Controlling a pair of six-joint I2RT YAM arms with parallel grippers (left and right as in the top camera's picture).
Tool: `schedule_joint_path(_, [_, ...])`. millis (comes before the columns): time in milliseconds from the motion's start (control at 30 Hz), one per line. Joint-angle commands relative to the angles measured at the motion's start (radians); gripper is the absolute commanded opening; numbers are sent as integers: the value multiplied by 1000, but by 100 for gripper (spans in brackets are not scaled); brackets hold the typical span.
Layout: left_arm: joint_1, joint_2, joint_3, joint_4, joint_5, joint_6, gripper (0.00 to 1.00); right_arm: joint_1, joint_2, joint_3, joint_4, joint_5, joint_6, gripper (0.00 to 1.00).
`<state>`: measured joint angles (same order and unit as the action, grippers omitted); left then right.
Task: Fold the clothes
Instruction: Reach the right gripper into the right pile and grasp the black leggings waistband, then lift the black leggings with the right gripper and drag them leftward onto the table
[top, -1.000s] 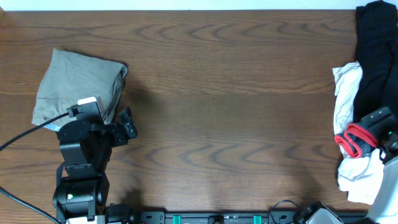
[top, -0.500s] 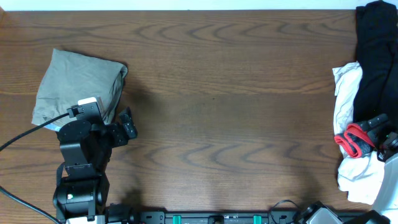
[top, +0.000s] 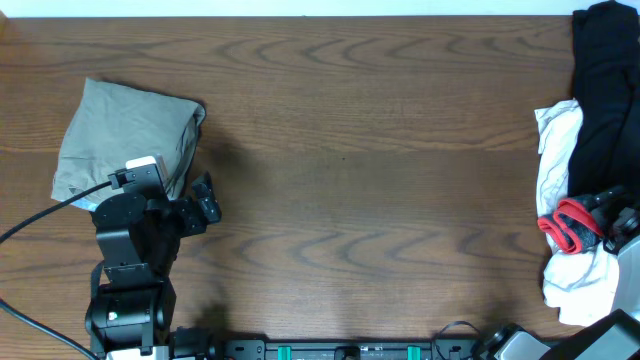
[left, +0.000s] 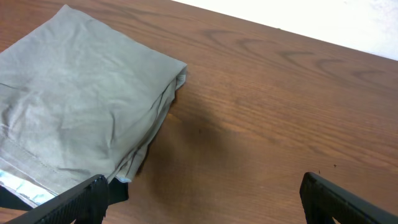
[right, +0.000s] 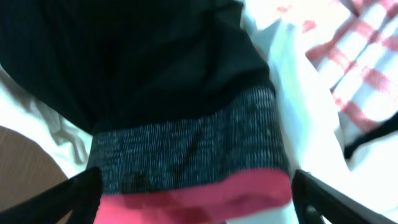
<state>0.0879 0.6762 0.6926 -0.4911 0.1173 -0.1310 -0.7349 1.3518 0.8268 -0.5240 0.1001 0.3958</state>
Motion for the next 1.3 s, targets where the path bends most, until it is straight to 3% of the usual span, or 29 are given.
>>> schedule_joint_path(0, [-4, 3, 20, -2, 6, -2, 98, -3, 6, -6, 23, 19, 16, 82])
schedule_joint_path(100, [-4, 14, 20, -2, 6, -2, 98, -3, 6, -6, 47, 3, 15, 70])
schedule_joint_path(167, [-4, 24, 20, -2, 6, -3, 98, -3, 6, -6, 50, -4, 15, 57])
schedule_joint_path(267, [-4, 38, 20, -2, 6, -3, 98, -3, 6, -6, 50, -4, 15, 27])
schedule_joint_path(333, [-4, 46, 20, -2, 6, -3, 98, -3, 6, -6, 50, -12, 15, 1])
schedule_joint_path(467, [-4, 48, 20, -1, 6, -3, 98, -3, 4, -6, 64, -91, -3, 1])
schedule_joint_path(733, [-4, 48, 20, -1, 6, -3, 98, 97, -116, 99, 63, -524, -177, 1])
schedule_joint_path(933, [-4, 48, 20, -2, 7, -6, 98, 420, -222, 190, 49, -683, -237, 1])
schedule_joint_path(1267, [-4, 48, 20, -2, 6, -6, 98, 1042, -92, 190, 80, -465, -307, 1])
